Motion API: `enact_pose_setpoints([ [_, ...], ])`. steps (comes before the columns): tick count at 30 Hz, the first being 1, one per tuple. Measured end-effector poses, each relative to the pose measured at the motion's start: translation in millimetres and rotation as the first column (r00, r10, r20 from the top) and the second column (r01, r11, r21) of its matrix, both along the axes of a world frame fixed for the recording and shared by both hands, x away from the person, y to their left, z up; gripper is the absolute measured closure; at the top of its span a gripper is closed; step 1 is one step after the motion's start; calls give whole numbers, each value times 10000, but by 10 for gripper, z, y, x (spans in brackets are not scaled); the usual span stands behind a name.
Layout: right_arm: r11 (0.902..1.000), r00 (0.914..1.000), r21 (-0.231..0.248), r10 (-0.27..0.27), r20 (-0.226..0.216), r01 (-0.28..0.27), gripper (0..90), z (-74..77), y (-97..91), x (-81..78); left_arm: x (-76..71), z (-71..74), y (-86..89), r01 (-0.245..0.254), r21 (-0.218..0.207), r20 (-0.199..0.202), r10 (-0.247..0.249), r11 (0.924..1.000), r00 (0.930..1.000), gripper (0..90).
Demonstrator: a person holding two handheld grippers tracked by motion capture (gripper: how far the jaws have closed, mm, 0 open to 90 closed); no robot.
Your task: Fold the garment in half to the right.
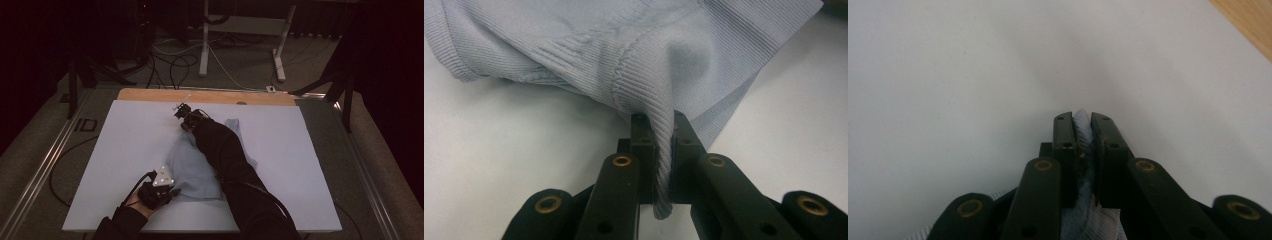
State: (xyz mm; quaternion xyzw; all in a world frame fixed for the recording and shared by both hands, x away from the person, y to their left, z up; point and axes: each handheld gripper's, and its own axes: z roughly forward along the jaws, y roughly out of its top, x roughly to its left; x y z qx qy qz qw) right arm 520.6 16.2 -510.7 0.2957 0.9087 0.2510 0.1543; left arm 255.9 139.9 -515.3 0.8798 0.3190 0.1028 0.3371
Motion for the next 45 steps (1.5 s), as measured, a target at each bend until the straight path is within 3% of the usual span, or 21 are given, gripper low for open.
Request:
enact_pose_setpoints([
  [9, 9997, 9994, 84, 237, 250, -239, 837, 125, -15, -40, -36, 64, -24, 134, -90, 57, -134, 9999, 9999, 859],
  [23, 9951, 9981, 954, 206, 572, -260, 837, 440, -271, -75, -35, 278, -162, 669, -12, 366, -668, 9978, 9971, 859],
  [39, 9913, 9958, 1261, 252, 884, -363, 836, 632, -541, -129, 18, 496, -477, 1518, 240, 647, -1531, 9881, 9861, 860],
  [45, 9889, 9949, 1471, 56, 1010, -205, 836, 700, -740, -135, 47, 563, -685, 1966, 403, 738, -1992, 9796, 9772, 859],
])
